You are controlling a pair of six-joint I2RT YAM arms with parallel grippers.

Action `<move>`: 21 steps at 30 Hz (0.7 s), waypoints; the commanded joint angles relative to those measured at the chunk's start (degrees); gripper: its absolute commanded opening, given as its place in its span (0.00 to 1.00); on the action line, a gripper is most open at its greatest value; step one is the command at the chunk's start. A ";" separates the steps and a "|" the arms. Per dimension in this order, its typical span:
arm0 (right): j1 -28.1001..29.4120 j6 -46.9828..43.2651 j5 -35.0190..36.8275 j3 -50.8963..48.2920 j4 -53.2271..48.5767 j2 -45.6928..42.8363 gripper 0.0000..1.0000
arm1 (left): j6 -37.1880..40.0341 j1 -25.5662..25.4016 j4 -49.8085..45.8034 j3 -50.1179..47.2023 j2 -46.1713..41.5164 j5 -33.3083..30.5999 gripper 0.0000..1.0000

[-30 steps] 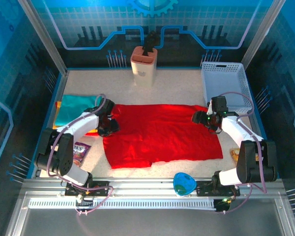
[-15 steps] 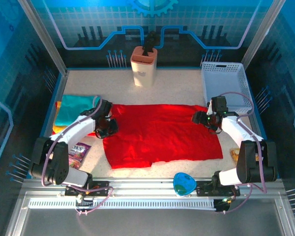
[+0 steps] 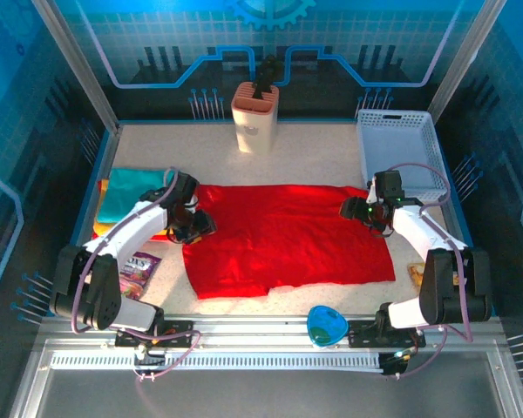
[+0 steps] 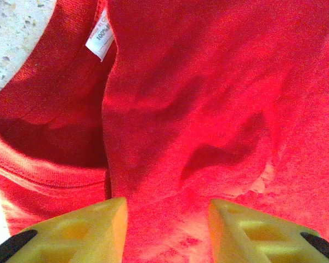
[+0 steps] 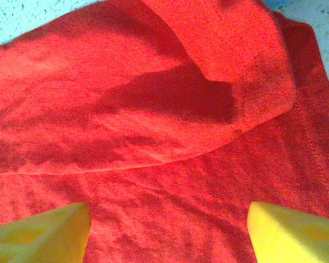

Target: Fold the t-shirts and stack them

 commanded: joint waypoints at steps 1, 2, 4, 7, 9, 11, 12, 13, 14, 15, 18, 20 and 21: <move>0.90 -0.62 -0.95 0.28 -1.03 0.48 0.76 | 0.94 0.30 -2.77 1.10 -0.04 -2.90 0.45; 0.96 -0.59 -0.92 0.33 -1.03 0.50 0.76 | 1.21 0.52 -2.95 1.15 -0.23 -4.55 0.45; 1.40 -0.75 -0.39 0.59 -1.10 0.32 0.76 | 2.39 1.64 -3.05 2.55 0.02 -6.12 0.45; 3.69 -1.19 2.49 1.97 -1.88 0.31 0.78 | 4.69 2.79 -4.05 9.31 2.70 -8.16 0.45; 5.40 -1.13 4.66 3.06 -2.50 0.71 0.79 | 6.18 2.80 -5.71 15.63 5.74 -11.03 0.44; 7.34 -1.04 6.57 5.85 -2.83 1.33 0.80 | 7.56 2.88 -6.71 21.89 9.71 -14.08 0.42; 8.13 -1.06 7.61 6.91 -3.12 1.76 0.81 | 8.00 2.89 -7.42 24.73 11.76 -15.34 0.41; 8.69 -1.02 8.55 7.84 -3.16 2.44 0.82 | 8.51 2.93 -8.28 27.82 14.38 -16.59 0.39; 9.26 -1.03 9.30 8.83 -3.14 3.08 0.83 | 9.11 2.89 -8.95 30.68 17.06 -17.77 0.38; 9.59 -1.14 9.98 9.81 -3.21 3.96 0.84 | 9.62 2.89 -9.43 32.91 19.37 -18.76 0.37; 10.36 -1.91 11.79 13.79 -4.65 7.66 0.88 | 11.34 2.89 -13.36 41.13 27.81 -21.93 0.36; 10.61 -2.72 13.38 17.51 -6.64 10.92 0.88 | 12.30 2.89 -14.95 45.62 32.40 -23.11 0.35; 10.65 -2.94 13.88 19.34 -7.77 12.71 0.89 | 12.71 2.89 -15.21 47.37 34.41 -23.91 0.34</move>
